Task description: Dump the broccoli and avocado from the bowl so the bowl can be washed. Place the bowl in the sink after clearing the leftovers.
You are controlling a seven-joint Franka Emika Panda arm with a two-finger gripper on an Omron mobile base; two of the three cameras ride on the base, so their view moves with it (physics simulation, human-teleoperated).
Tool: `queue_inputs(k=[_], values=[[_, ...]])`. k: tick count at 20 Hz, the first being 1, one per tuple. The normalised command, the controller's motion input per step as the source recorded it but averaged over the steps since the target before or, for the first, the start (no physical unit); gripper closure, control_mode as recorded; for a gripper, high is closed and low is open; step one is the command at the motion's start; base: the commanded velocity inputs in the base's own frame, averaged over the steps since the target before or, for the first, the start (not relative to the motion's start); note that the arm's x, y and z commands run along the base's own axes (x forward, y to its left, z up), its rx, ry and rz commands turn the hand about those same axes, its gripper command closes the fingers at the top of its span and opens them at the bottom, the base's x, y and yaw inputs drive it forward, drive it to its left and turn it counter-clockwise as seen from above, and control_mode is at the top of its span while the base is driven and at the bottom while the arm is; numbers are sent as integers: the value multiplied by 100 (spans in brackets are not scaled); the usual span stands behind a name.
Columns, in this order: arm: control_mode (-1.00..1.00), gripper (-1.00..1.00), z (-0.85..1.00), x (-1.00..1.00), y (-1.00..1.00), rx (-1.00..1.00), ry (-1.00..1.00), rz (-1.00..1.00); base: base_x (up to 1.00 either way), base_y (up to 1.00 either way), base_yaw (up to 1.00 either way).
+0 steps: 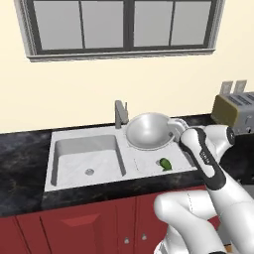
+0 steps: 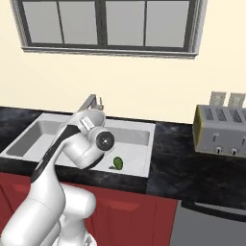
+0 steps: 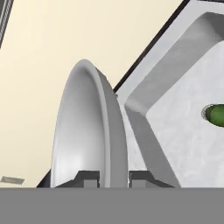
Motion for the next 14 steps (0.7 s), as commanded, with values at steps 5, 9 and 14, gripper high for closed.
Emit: queue_inputs(k=[5,9,14], values=[[100,100,0,0,0,0,0,0,-18,94,0],[100,100,0,0,0,0,0,0,14,54,0],[100,100,0,0,0,0,0,0,29,24,0]])
